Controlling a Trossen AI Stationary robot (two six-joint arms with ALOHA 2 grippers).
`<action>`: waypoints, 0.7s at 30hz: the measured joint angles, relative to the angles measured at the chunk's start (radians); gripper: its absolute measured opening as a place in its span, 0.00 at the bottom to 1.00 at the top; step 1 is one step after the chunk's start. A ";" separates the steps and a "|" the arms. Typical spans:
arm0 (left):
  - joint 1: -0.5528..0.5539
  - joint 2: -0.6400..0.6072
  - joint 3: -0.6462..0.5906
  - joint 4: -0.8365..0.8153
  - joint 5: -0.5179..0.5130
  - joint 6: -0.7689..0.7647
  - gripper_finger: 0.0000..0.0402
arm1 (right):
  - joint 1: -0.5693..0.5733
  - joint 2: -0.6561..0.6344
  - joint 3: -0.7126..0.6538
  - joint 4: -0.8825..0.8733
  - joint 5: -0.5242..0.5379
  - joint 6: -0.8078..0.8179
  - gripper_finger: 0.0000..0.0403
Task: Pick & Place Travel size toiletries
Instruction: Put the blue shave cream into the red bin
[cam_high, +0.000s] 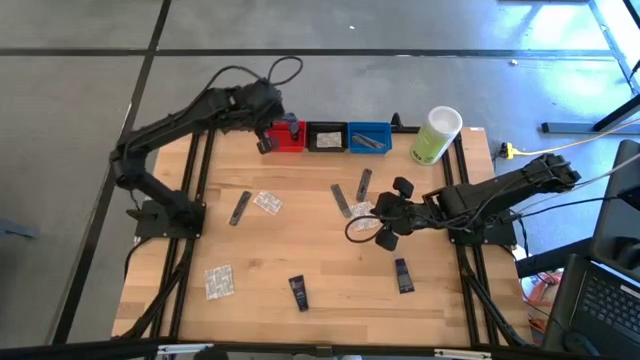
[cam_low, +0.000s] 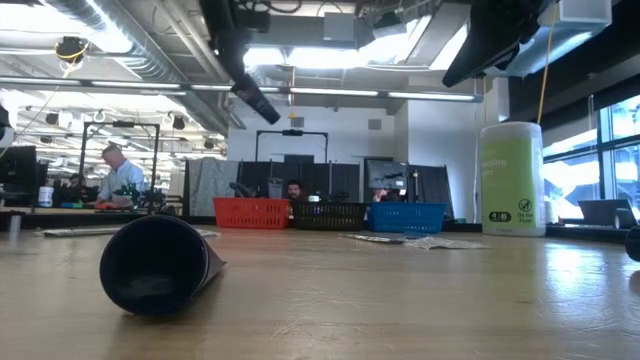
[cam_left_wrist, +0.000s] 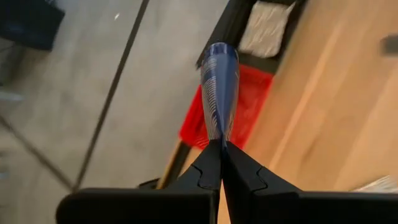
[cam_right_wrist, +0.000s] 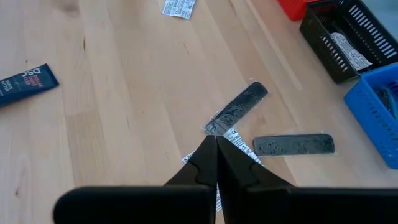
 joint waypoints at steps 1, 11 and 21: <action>0.007 0.018 0.023 -0.025 -0.015 0.019 0.01 | 0.000 0.000 0.000 0.000 0.000 -0.001 0.01; 0.035 0.178 0.164 -0.241 -0.060 0.154 0.01 | 0.000 0.000 0.000 0.000 0.000 -0.022 0.01; 0.096 0.343 0.214 -0.343 -0.052 0.172 0.01 | -0.014 0.000 0.000 0.000 -0.052 -0.026 0.00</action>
